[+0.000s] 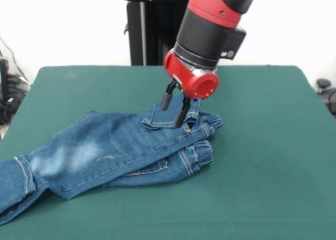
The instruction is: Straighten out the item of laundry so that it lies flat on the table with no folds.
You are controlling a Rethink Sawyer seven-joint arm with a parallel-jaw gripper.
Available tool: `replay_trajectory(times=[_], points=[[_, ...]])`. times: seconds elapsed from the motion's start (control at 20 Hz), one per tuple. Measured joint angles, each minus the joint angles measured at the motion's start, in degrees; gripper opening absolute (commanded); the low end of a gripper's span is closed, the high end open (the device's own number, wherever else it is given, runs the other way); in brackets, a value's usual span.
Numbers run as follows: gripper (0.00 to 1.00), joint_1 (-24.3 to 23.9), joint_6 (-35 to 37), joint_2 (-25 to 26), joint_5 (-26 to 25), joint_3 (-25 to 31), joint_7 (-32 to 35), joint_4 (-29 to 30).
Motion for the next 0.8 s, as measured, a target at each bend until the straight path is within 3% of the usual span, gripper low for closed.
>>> replay_trajectory(times=[0.8], points=[[1.0,-0.08,0.01,-0.5,-0.26,0.0,0.0,0.0]])
